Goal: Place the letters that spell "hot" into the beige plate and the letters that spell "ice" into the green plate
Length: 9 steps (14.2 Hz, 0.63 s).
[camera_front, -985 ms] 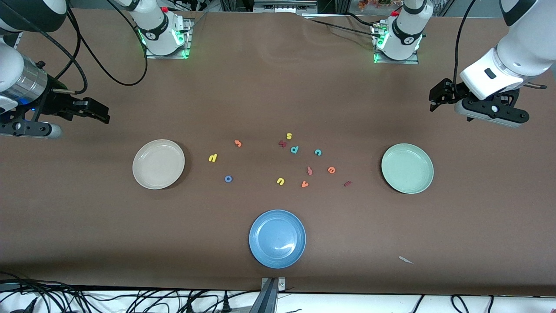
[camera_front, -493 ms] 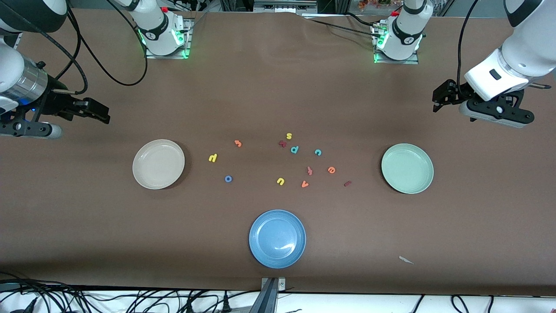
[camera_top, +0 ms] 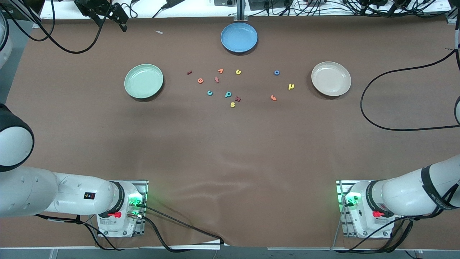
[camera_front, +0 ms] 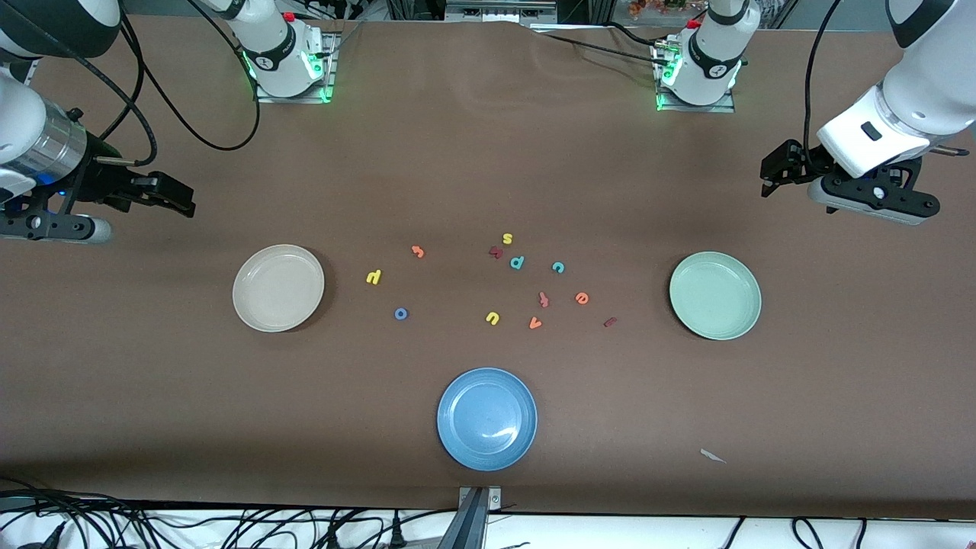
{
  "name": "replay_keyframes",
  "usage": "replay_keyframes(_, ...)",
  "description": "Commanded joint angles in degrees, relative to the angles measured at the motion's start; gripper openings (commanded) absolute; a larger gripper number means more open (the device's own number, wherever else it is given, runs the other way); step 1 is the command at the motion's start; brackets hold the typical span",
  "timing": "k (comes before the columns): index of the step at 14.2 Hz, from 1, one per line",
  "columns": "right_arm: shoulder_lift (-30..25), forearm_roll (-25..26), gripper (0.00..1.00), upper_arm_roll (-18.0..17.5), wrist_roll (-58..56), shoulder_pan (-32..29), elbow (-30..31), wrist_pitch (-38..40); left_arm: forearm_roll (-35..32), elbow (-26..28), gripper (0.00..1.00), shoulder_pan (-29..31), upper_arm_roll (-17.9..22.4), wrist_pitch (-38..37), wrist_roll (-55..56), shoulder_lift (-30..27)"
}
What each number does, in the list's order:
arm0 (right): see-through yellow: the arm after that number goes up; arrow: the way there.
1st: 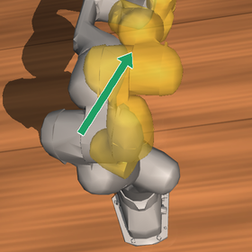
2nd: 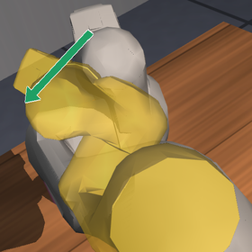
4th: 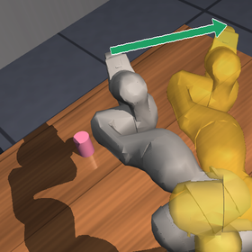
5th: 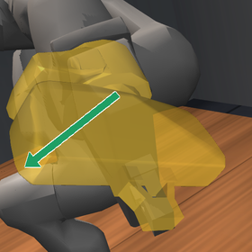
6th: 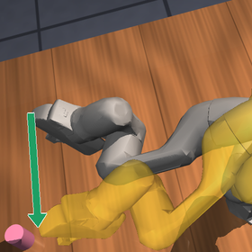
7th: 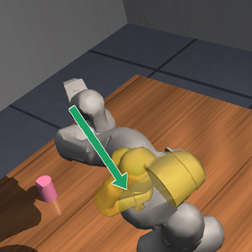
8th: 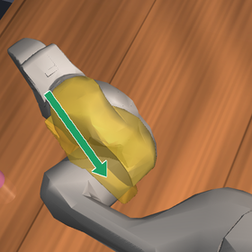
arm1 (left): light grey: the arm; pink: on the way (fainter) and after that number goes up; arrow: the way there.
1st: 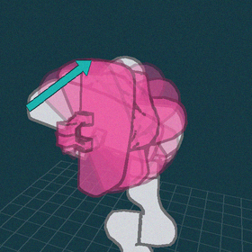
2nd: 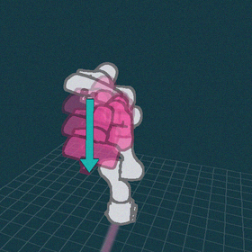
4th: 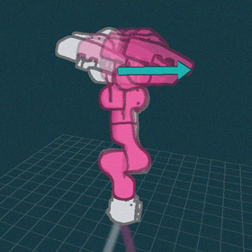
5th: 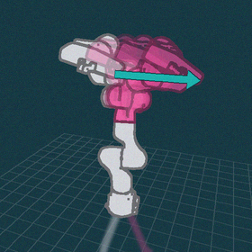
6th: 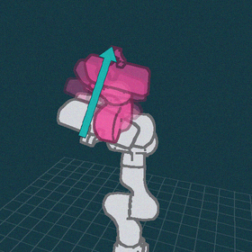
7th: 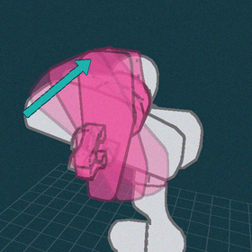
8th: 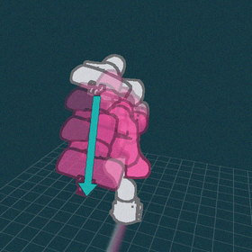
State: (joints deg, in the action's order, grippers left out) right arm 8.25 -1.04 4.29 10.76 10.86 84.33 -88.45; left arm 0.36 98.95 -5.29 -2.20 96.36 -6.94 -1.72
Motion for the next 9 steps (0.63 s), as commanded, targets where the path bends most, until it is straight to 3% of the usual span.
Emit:
replay_keyframes(1, 0.0, -0.7, 1.00, 0.1, 0.1, 0.2, -0.1, -0.2, -1.7, -1.0, 1.00, 0.0, -0.1, -0.9, 0.0, 0.3)
replay_keyframes(9, 0.1, -0.6, 1.00, 0.0, 0.2, 0.4, 0.4, -0.4, -1.7, -1.0, 1.00, 0.0, -0.2, -0.9, 0.0, 0.3)
